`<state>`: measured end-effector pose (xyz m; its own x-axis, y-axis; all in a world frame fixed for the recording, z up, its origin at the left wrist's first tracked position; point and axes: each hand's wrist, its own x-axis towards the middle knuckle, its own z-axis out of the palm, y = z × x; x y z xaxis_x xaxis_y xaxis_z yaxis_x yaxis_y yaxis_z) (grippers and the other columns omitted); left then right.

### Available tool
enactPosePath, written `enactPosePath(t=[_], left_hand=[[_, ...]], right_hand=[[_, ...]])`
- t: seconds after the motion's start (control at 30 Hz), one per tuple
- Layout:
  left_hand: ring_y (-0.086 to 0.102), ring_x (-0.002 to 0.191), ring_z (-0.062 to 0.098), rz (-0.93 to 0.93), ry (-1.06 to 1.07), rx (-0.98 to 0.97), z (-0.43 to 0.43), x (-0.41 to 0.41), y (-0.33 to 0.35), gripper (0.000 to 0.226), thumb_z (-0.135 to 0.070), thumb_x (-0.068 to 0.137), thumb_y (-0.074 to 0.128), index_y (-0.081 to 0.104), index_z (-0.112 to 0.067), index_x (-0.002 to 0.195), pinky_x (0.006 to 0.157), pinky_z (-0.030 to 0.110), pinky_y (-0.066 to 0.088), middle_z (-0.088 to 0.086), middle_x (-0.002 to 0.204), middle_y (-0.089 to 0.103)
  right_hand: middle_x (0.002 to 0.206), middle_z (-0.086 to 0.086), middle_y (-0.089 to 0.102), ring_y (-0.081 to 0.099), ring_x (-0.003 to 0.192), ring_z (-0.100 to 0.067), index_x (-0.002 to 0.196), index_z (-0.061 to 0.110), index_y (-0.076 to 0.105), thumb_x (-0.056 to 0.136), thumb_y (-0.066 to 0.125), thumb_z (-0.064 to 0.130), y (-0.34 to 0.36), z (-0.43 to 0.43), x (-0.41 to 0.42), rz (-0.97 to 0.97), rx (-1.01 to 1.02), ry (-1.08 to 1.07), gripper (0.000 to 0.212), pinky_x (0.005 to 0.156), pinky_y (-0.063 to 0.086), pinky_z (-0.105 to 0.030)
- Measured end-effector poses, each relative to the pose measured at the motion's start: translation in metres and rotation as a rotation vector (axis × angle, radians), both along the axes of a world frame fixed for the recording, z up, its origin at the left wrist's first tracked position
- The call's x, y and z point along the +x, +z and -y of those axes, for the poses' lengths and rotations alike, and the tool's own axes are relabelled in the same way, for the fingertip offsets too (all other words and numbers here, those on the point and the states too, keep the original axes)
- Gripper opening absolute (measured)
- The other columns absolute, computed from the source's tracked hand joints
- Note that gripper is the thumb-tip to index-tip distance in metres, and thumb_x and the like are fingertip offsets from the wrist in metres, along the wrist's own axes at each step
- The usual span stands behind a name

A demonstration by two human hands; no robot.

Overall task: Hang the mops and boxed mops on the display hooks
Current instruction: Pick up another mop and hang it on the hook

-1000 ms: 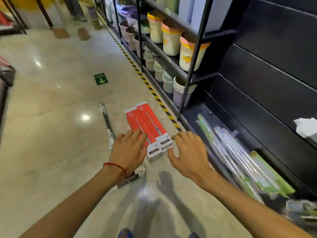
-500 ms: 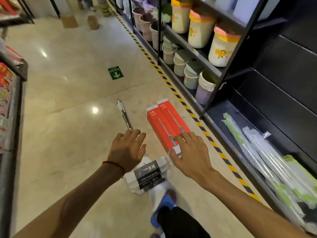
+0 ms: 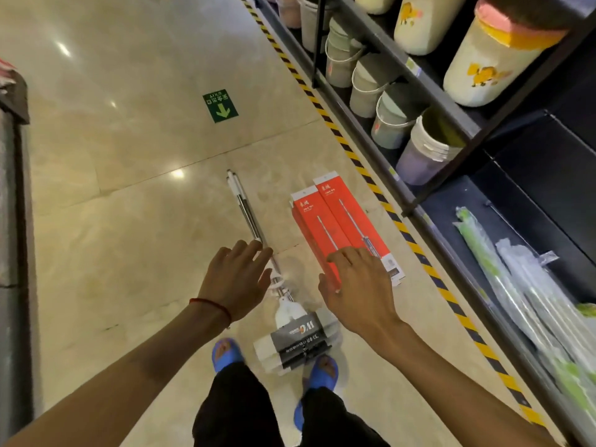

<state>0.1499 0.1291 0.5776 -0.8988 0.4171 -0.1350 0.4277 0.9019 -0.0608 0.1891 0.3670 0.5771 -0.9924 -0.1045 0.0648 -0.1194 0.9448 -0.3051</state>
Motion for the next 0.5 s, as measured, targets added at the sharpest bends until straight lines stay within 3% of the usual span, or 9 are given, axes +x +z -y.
enactPosePath(t=[0.13, 0.4, 0.5], left_hand=[[0.068, 0.087, 0.031, 0.052, -0.046, 0.033, 0.041, -0.051, -0.043, 0.044, -0.032, 0.083, 0.079, 0.071, -0.012, 0.122, 0.066, 0.04, 0.057, 0.01, 0.112, 0.073], [0.065, 0.083, 0.033, 0.139, -0.138, 0.056, 0.131, -0.133, -0.132, 0.037, -0.029, 0.082, 0.077, 0.07, -0.011, 0.114, 0.066, 0.042, 0.053, 0.009, 0.107, 0.071], [0.064, 0.084, 0.032, 0.176, -0.136, 0.069, 0.149, -0.153, -0.177, 0.036, -0.029, 0.084, 0.075, 0.069, -0.011, 0.115, 0.067, 0.042, 0.053, 0.008, 0.106, 0.07]], right_hand=[[0.099, -0.001, 0.07, 0.064, 0.093, -0.026, 0.103, 0.017, 0.073, 0.086, 0.061, 0.037, -0.037, 0.04, -0.041, 0.081, 0.056, 0.002, 0.028, 0.077, 0.051, -0.037], [0.096, -0.004, 0.071, 0.065, 0.094, -0.03, 0.1, 0.014, 0.074, 0.085, 0.046, 0.038, -0.126, 0.131, -0.12, 0.303, 0.074, -0.038, 0.04, 0.071, 0.055, -0.038], [0.091, -0.004, 0.071, 0.066, 0.089, -0.028, 0.098, 0.014, 0.074, 0.082, 0.055, 0.034, -0.177, 0.151, -0.136, 0.365, 0.136, 0.002, 0.032, 0.071, 0.055, -0.037]])
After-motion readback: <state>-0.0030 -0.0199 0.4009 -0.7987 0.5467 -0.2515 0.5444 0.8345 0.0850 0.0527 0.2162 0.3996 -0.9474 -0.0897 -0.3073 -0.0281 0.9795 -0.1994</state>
